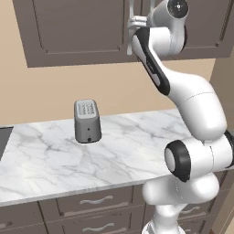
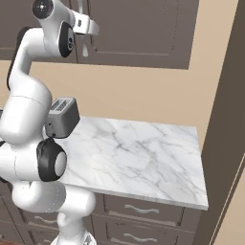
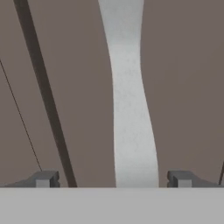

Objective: Open the cabinet, pick the kettle from the cabinet, and place it in the sink.

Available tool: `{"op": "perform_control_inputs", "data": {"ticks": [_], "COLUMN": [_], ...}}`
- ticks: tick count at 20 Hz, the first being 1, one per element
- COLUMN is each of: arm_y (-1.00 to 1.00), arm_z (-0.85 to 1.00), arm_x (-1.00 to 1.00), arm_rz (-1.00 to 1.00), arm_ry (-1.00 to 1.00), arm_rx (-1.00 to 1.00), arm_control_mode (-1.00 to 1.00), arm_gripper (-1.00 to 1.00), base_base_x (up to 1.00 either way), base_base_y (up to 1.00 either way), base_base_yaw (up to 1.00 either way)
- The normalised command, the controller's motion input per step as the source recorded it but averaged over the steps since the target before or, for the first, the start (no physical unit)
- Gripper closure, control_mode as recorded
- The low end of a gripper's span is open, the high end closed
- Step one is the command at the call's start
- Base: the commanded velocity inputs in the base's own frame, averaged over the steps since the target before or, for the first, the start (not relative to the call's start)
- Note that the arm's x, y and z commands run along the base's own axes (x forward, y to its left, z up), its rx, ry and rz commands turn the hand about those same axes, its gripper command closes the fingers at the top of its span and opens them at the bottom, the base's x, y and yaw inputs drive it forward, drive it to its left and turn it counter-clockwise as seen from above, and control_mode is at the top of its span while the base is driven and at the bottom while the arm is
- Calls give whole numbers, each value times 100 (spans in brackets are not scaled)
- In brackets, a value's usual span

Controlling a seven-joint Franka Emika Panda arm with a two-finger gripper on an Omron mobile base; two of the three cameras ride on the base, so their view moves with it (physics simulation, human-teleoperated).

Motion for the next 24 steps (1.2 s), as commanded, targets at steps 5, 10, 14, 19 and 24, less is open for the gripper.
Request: {"op": "perform_control_inputs", "data": {"ticks": [5, 10, 14, 19, 24], "arm_y": [0, 0, 2, 0, 0], "arm_z": [-5, -6, -4, 0, 0], "arm_x": [34, 26, 7, -14, -25], "arm_rz": [0, 0, 0, 0, 1], "arm_ry": [0, 0, 0, 4, 1], "arm_rx": [0, 0, 1, 10, 11], "arm_control_mode": [-100, -100, -100, -100, -100], "arm_gripper": [-100, 100, 100, 100, 100], "base_base_x": [0, 0, 0, 0, 0], "base_base_y": [0, 0, 0, 0, 0], "base_base_yaw": [0, 0, 0, 0, 0]}}
